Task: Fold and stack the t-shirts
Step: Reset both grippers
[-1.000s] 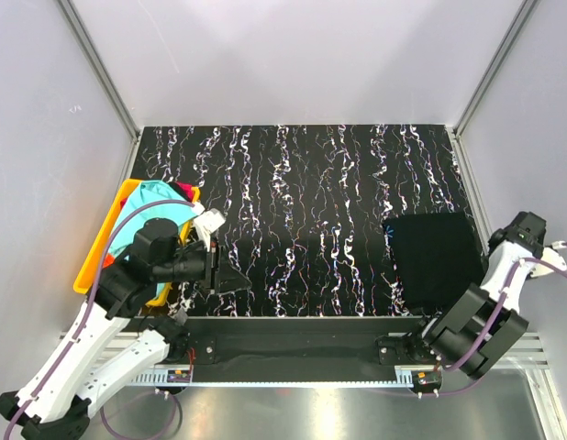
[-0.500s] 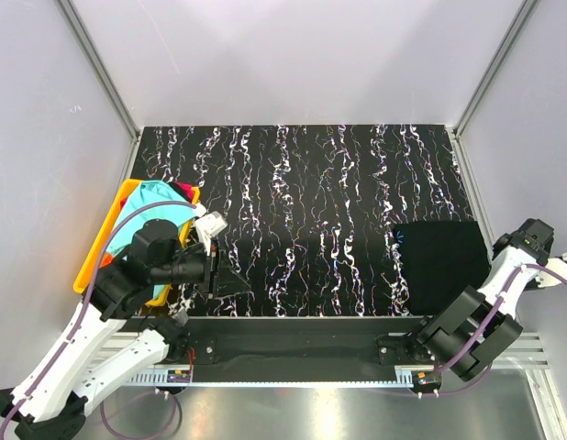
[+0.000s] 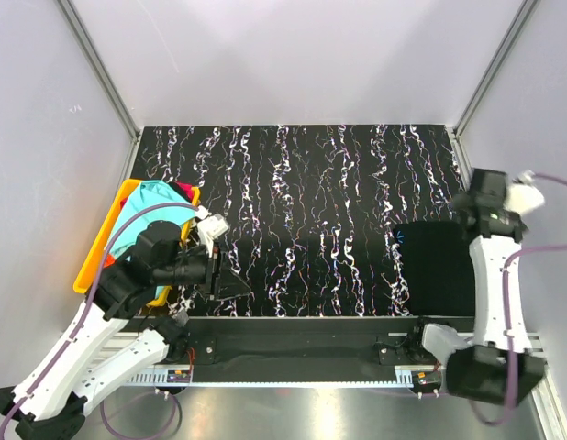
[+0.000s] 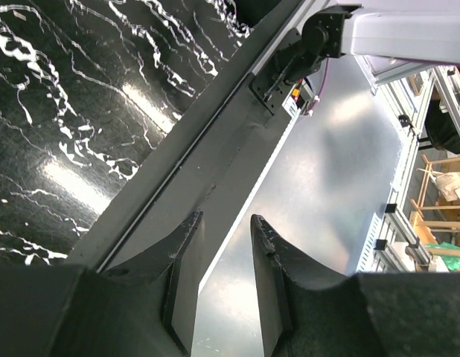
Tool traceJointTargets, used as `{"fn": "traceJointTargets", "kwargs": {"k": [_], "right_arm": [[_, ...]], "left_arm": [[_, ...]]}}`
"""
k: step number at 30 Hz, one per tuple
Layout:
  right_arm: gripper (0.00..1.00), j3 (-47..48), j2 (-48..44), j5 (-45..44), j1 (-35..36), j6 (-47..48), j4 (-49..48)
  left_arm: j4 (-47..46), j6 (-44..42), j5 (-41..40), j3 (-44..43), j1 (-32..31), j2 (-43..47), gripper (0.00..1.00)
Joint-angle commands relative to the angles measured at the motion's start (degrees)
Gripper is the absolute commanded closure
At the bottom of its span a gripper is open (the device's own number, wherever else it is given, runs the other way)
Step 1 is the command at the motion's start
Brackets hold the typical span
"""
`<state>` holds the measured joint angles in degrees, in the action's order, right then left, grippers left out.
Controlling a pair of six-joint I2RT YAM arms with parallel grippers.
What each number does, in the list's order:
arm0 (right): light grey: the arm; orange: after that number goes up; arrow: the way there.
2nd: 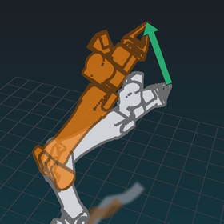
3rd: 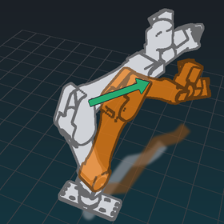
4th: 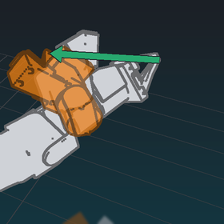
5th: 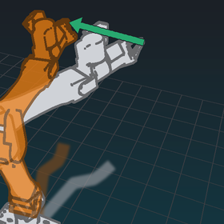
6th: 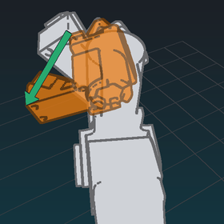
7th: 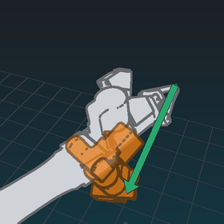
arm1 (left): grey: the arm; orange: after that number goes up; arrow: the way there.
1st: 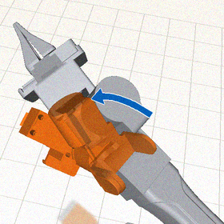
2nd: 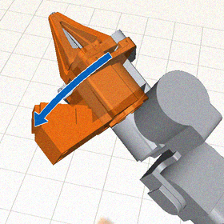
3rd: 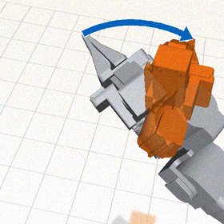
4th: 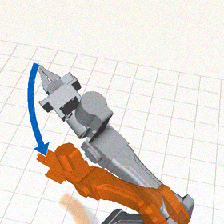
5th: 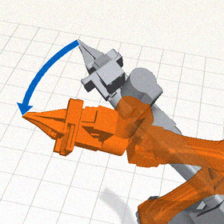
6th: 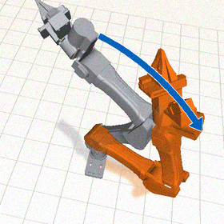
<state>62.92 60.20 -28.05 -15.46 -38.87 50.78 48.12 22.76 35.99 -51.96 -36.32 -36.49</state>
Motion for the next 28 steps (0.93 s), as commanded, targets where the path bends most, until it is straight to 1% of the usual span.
{"fn": "traceJointTargets", "kwargs": {"k": [1,2,3,5,6,7,8,9,10,11,12,13,14,16,17,18,19,20,22,23,24,25,26,27,28], "right_arm": [[0.00,4.93,3.94,-5.69,18.84,-5.33,3.45],[0.00,5.63,5.17,-5.78,23.94,-5.86,3.01],[0.00,7.03,8.06,-5.87,32.25,-6.65,2.31],[0.00,8.44,11.76,-1.94,39.60,-7.27,0.47],[0.01,9.58,15.61,-0.61,42.85,-7.62,-1.63],[0.00,10.38,17.47,2.53,49.32,-7.36,-2.70],[0.00,10.99,19.40,5.00,51.48,-6.49,-4.10],[0.00,12.65,22.56,6.85,54.02,-5.78,-5.85],[0.00,13.11,23.72,10.79,56.83,-5.25,-6.57],[0.00,13.02,24.43,13.78,57.47,-5.25,-9.53],[0.00,10.59,24.43,17.21,57.56,-5.60,-11.74],[0.00,8.56,23.91,22.90,57.48,-7.25,-14.28],[0.00,4.02,22.95,25.22,57.56,-7.97,-19.36],[0.00,-0.93,19.52,30.22,57.56,-10.50,-23.78],[0.00,-3.56,18.29,31.82,57.56,-11.13,-26.24],[0.00,-8.81,15.41,33.22,57.48,-11.92,-30.61],[0.00,-11.30,13.82,34.72,57.48,-13.93,-31.96],[0.00,-16.20,12.23,35.52,57.56,-14.73,-34.93],[0.00,-20.70,7.23,37.36,57.56,-16.84,-37.41],[0.00,-25.69,5.38,38.07,57.56,-17.72,-40.64],[0.00,-28.52,1.01,38.86,57.48,-18.69,-43.20],[0.00,-31.16,-1.47,39.47,57.48,-21.31,-45.14],[0.00,-35.80,-4.19,39.65,57.39,-22.55,-48.20],[0.00,-37.93,-10.05,39.92,57.47,-23.52,-49.80],[0.00,-39.96,-13.33,40.18,57.48,-25.44,-50.34]], "left_arm": [[-3.64,2.28,-0.13,1.25,-0.07,-0.42,0.64],[-4.17,3.59,0.05,1.69,0.02,-0.51,0.64],[-5.04,4.47,-0.13,2.56,0.10,-0.34,0.64],[-7.77,7.20,-0.48,3.71,0.10,0.28,0.62],[-8.65,7.99,-1.26,4.76,0.19,0.63,0.61],[-10.40,9.82,-1.97,5.29,0.28,1.67,0.60],[-10.93,10.63,-2.67,5.64,0.28,1.95,0.53],[-11.46,11.33,-4.33,6.26,0.37,2.38,0.50],[-12.16,12.03,-5.04,6.35,0.54,3.00,0.48],[-12.43,13.08,-6.27,6.61,0.63,3.35,0.48],[-12.87,13.70,-6.80,6.87,0.72,3.70,0.47],[-13.74,14.32,-7.33,7.23,0.89,3.97,0.47],[-14.27,15.63,-8.29,8.45,0.90,5.01,0.47],[-16.81,17.13,-9.26,10.03,1.25,6.25,0.45],[-17.70,18.97,-10.14,11.09,1.33,7.04,0.43],[-18.66,20.38,-12.24,13.62,1.60,9.22,0.40],[-20.41,21.87,-13.21,14.86,1.77,10.46,0.33],[-20.95,23.62,-15.14,16.53,2.21,12.74,0.29],[-22.53,25.56,-16.91,17.77,2.57,14.68,0.22],[-23.06,26.27,-18.22,19.25,2.57,15.74,0.20],[-23.68,27.06,-18.76,20.23,2.65,17.75,0.18],[-25.16,28.55,-19.20,21.02,2.65,19.07,0.17],[-26.22,29.52,-20.24,23.12,2.74,20.39,0.16],[-28.58,30.75,-20.86,24.44,2.65,23.89,0.15],[-30.35,33.98,-21.48,25.85,2.74,26.18,0.14]]}}
